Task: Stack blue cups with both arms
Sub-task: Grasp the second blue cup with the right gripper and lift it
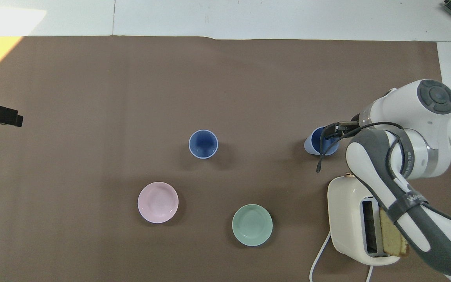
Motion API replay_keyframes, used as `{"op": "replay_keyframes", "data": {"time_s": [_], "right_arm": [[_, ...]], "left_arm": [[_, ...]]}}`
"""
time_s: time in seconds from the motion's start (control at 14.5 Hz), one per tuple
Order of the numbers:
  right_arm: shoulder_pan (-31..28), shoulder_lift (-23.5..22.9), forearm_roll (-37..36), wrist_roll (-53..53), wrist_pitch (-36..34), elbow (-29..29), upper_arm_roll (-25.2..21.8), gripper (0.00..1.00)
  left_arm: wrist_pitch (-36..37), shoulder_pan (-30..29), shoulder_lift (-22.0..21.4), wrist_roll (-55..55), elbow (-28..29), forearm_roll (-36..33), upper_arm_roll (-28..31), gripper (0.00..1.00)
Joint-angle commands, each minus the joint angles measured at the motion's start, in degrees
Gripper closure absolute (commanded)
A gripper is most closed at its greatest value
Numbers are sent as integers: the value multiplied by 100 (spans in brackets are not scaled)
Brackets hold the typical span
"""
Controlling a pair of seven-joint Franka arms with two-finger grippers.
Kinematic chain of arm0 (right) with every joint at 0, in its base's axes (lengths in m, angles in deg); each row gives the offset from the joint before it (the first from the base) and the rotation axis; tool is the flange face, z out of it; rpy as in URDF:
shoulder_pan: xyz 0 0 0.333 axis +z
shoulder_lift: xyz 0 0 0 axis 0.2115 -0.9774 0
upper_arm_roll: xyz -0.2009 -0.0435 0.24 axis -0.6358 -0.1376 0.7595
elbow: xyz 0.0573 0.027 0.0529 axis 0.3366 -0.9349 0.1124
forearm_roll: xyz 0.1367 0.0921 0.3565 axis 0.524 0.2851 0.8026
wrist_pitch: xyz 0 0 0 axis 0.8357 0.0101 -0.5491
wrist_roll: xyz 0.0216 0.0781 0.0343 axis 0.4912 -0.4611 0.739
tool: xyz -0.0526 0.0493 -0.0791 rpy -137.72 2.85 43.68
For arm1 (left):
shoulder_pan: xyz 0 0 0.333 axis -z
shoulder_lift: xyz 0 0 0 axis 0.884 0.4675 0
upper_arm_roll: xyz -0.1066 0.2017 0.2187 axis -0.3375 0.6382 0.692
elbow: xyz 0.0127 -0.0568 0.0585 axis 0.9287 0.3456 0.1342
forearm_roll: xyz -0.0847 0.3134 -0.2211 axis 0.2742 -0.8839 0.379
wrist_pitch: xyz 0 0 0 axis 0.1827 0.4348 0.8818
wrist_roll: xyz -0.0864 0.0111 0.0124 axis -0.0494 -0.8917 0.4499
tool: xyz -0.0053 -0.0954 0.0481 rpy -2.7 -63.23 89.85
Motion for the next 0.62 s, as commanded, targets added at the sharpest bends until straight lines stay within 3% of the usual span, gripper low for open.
{"op": "replay_keyframes", "data": {"time_s": [0.0, 0.07, 0.55], "right_arm": [[34, 32, -15, -87, 95, -97, 28, 66], [60, 32, -15, 26, 104, -97, 28, 100], [324, -3, -15, 115, 87, 8, 28, 100]], "left_arm": [[180, -78, 27, 46, -129, -30, -64, 0], [197, -69, 27, 46, -129, -39, -64, 0], [171, -87, 27, 55, -120, -39, -73, 0]]}}
